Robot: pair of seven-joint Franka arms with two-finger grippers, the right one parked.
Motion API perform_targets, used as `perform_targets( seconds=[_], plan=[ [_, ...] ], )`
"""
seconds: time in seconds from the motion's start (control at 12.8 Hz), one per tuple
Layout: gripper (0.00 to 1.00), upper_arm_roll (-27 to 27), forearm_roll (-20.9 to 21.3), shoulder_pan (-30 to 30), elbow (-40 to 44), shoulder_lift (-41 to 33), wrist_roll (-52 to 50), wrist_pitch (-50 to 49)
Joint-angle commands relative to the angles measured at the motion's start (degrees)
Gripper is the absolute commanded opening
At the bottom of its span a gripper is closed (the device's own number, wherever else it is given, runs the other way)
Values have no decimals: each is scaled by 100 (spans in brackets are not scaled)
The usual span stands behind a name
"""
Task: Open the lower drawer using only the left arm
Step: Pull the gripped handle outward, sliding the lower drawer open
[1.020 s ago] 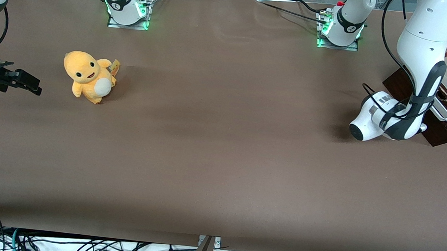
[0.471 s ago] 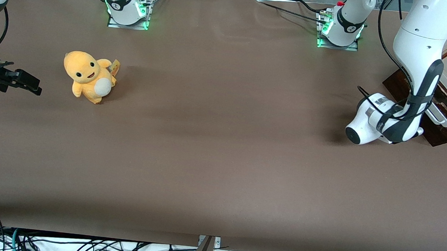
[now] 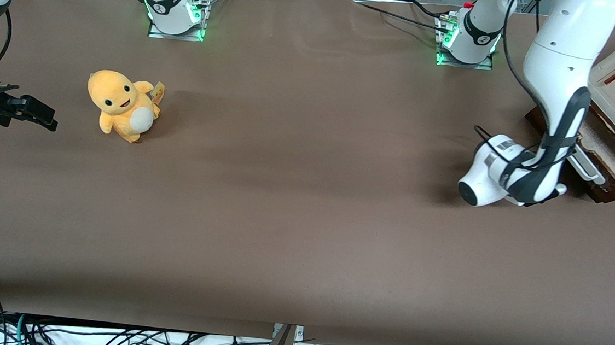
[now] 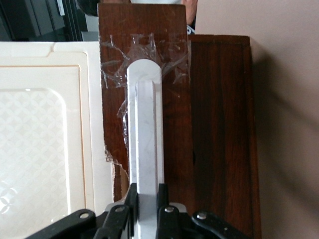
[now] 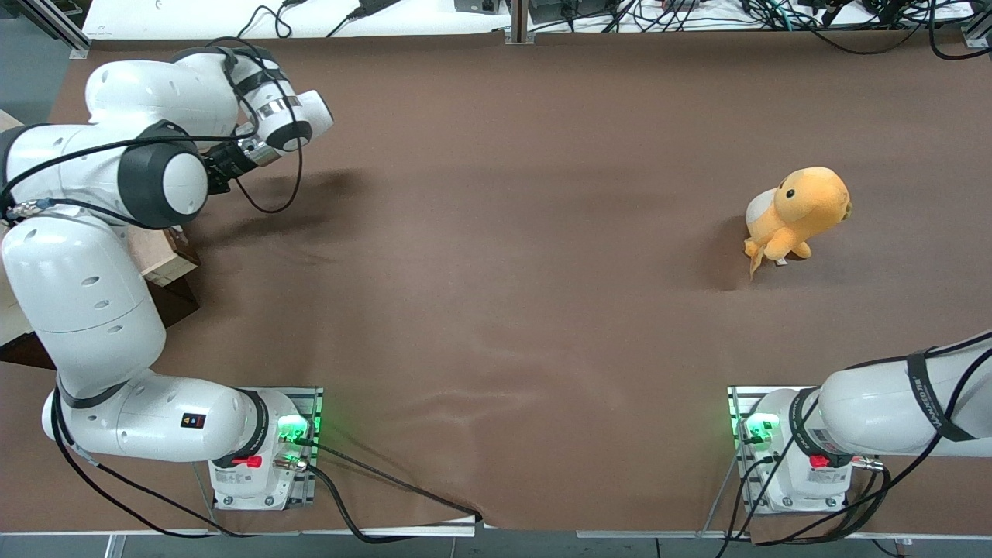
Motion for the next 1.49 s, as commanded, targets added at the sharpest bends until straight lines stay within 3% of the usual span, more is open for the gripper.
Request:
perform_targets(
  seconds=[0.0, 0.94, 1.02, 1.1, 1.18, 1.41],
  plan=[
    [10, 7, -203, -198, 303, 133, 338, -341],
    [10, 7, -431, -436, 382, 221, 233, -437],
    [20, 7, -431, -436, 382, 221, 207, -437],
    [89, 7, -431, -427, 382, 221, 198, -437],
    [100, 15, -423, -445, 382, 221, 206, -437],
    [100, 7, -431, -401, 382, 213, 206, -411]
  ],
)
